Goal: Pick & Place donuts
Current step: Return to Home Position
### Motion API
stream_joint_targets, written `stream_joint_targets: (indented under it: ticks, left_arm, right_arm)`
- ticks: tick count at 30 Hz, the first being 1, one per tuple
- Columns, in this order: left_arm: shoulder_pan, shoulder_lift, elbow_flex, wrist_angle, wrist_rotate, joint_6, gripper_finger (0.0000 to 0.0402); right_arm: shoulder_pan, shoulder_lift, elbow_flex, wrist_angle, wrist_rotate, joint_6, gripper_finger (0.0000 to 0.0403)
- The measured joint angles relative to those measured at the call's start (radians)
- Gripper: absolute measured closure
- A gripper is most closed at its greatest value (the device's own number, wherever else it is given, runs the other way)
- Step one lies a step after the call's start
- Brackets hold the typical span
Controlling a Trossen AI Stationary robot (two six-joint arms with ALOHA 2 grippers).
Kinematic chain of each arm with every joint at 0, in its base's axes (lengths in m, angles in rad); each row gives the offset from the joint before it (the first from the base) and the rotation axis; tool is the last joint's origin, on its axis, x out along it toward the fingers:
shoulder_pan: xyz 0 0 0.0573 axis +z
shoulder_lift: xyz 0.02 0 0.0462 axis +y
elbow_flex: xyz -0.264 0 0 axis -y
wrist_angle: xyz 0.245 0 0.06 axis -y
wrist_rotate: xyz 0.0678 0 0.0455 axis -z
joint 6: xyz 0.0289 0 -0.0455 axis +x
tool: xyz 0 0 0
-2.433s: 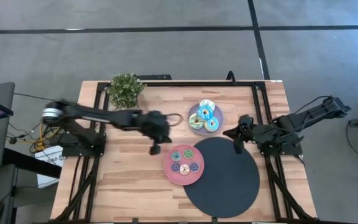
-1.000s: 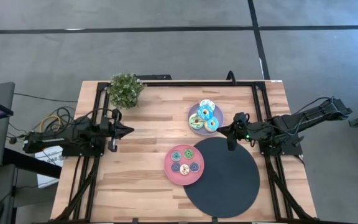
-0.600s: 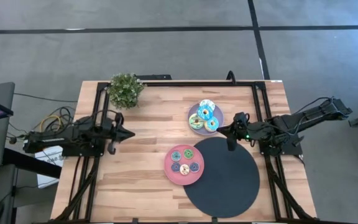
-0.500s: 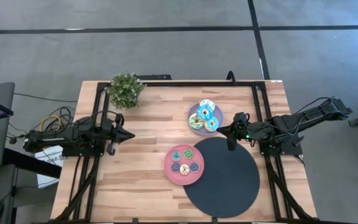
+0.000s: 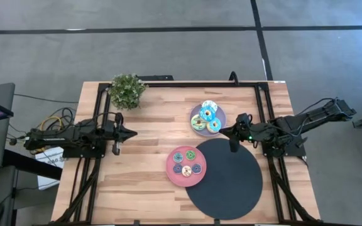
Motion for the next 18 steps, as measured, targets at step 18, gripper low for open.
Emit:
stream_joint_targets:
  ticks: [18]
  left_arm:
    - [0.0,0.002,-0.001,-0.001,-0.007,0.047,0.0401]
  right_arm:
    - [-0.001,0.0,0.0,-0.048,0.0,-0.052,0.0403]
